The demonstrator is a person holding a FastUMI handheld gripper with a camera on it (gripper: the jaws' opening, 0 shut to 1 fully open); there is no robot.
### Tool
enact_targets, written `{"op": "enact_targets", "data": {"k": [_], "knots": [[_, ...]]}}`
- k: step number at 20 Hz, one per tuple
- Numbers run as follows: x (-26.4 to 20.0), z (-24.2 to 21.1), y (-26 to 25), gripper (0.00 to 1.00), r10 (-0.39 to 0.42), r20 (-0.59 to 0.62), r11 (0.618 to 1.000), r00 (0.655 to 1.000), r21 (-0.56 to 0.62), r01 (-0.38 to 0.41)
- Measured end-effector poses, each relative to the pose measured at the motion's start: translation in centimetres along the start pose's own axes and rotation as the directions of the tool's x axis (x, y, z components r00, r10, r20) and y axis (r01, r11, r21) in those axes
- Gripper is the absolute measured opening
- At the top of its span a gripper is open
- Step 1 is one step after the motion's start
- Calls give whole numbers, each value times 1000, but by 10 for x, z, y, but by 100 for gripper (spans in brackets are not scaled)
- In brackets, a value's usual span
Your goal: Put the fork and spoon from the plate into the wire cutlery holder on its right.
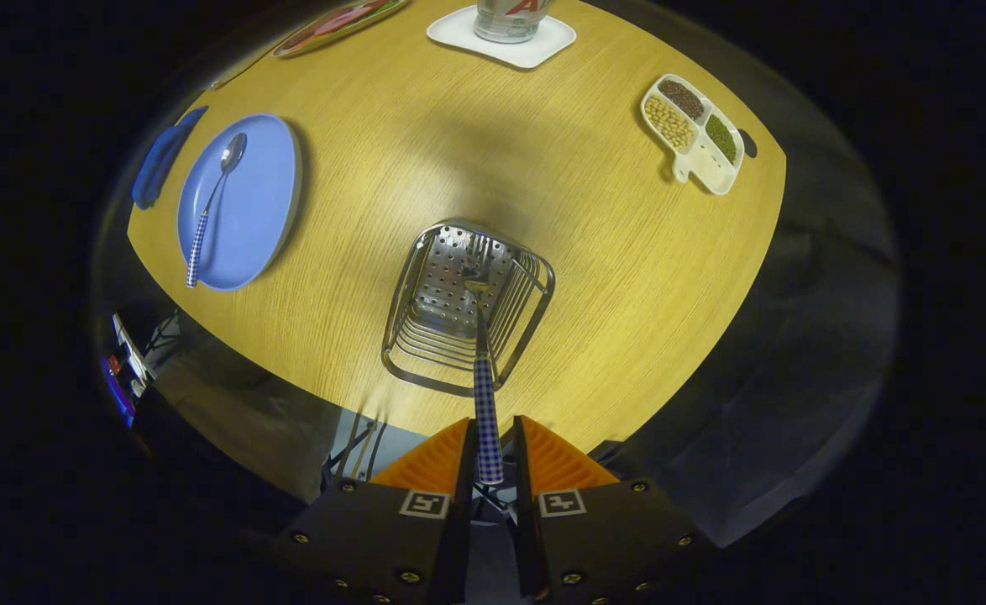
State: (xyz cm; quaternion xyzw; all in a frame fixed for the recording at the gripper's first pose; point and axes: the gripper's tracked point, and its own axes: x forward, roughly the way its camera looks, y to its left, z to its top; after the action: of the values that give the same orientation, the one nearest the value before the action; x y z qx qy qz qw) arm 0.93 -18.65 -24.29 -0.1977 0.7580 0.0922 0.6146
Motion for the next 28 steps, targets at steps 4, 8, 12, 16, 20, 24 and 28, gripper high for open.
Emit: {"op": "enact_targets", "data": {"k": [4, 8, 12, 16, 20, 24, 28], "knots": [[-19, 0, 2, 24, -16, 113, 998, 993, 64, 9], [-43, -11, 22, 24, 11, 209, 995, 978, 91, -31], [-58, -14, 52, 24, 32, 281, 994, 959, 89, -60], [-65, -8, 83, 24, 59, 334, 991, 941, 92, -95], [-64, 4, 117, 24, 87, 361, 990, 928, 69, -120], [-54, 17, 156, 24, 149, 376, 982, 915, 55, -182], [-53, 40, 202, 24, 223, 391, 968, 893, 23, -252]]}}
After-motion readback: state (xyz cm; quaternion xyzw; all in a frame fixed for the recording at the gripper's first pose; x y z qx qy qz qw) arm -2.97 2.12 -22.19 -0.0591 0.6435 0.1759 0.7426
